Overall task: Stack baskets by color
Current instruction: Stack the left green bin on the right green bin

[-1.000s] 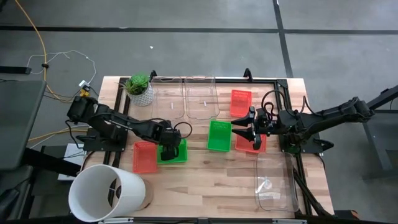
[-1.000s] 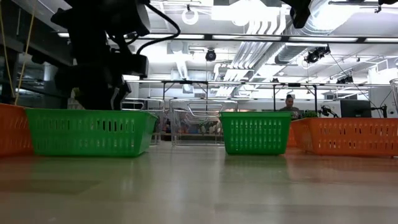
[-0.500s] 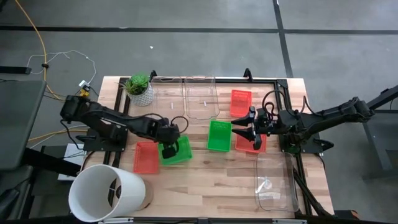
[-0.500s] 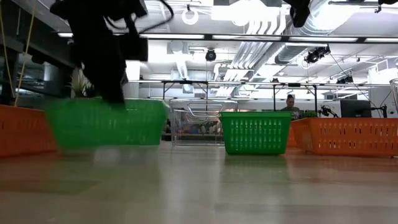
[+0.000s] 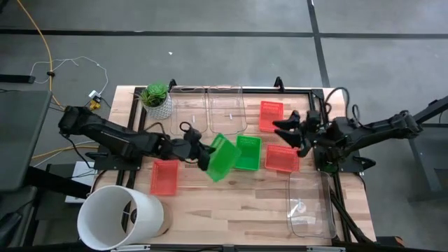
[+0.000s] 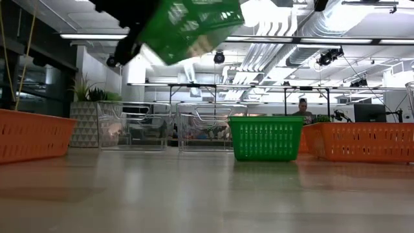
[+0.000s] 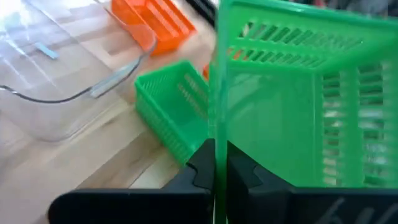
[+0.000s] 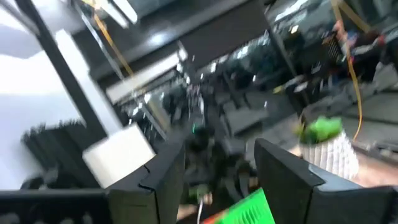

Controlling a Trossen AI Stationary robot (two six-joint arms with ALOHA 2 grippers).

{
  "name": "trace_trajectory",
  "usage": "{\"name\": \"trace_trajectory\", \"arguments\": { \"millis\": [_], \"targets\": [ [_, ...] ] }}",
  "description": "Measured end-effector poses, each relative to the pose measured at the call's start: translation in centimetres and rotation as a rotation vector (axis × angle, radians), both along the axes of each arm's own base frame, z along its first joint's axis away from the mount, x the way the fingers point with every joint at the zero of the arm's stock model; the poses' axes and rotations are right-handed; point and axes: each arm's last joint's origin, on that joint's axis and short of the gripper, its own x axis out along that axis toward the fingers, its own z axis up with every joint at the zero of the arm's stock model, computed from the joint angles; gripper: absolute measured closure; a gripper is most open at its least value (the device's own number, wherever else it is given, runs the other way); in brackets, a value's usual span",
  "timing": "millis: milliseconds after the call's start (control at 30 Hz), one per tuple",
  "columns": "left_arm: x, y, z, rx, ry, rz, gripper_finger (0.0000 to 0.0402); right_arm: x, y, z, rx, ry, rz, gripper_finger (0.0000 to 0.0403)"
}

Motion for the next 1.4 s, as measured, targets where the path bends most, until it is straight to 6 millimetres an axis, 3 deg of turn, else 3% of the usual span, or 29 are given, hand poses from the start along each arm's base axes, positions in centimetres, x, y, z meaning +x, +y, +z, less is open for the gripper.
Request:
{"name": "trace_trajectory", "arguments": {
  "millis": [133,300,500,667,967,1200,1400],
  "targets": [
    [2.3,-0.3,-0.9,-0.077,-0.161,0.170,0.0401,-1.1,-0.4,0.7,-0.010,-0.048,-0.061,0.0222],
    [6.1,-0.7,0.5,-0.074,-0.208,0.258,0.0401,-1.8,-0.6,1.1,-0.022,-0.064,-0.117,0.0222],
    [9.8,0.5,2.3,-0.091,-0.087,0.380,0.0401,-2.1,-0.8,1.2,-0.027,-0.070,-0.140,0.0222],
    [11.5,0.7,0.4,-0.172,-0.026,0.438,0.0401,-2.3,-0.9,1.1,-0.017,-0.053,-0.180,0.0222],
    [12.7,0.5,-5.1,-0.231,0.116,0.486,0.0401,-2.3,-1.0,0.7,-0.020,-0.007,-0.204,0.0222],
    [13.0,1.7,-6.3,-0.213,0.165,0.494,0.0401,-2.3,-1.0,0.6,-0.027,0.009,-0.203,0.0222],
    [13.0,1.4,-6.5,-0.224,0.184,0.471,0.0401,-2.2,-1.0,0.5,-0.030,0.018,-0.203,0.0222]
  ]
}}
